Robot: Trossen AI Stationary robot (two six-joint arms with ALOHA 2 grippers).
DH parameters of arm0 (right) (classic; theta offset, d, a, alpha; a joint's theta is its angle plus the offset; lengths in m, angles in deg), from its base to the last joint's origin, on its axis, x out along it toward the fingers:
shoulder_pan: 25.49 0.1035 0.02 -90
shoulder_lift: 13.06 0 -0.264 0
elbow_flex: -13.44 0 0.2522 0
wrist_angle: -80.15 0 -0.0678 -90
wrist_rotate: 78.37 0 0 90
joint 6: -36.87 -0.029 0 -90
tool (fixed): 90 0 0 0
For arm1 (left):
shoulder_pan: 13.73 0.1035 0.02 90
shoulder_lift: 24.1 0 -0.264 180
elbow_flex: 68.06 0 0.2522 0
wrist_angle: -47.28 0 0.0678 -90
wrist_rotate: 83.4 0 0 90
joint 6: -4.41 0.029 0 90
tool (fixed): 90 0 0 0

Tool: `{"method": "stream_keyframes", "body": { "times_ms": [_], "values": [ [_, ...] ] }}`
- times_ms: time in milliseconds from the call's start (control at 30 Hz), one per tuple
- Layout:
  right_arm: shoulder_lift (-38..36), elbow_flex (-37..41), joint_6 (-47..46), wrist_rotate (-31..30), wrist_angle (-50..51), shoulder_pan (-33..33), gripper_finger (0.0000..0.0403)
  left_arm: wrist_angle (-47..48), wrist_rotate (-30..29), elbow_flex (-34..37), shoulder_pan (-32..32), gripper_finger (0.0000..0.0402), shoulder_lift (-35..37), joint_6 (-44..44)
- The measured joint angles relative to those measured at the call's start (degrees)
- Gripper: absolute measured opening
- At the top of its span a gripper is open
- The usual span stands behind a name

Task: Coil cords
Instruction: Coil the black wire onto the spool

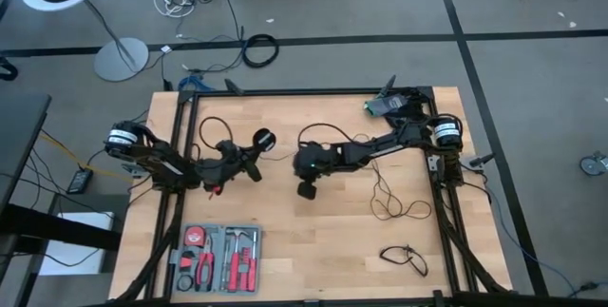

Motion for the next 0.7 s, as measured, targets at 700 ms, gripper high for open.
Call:
{"method": "stream_keyframes", "body": {
  "times_ms": [700],
  "values": [
    [3.25, 17.94, 7.45, -5.92, -56.03, 0.3, 0.0021, -1.62, -0.56, 3.51, 0.0, 0.0, -0.02, -2.01]
  ]
}}
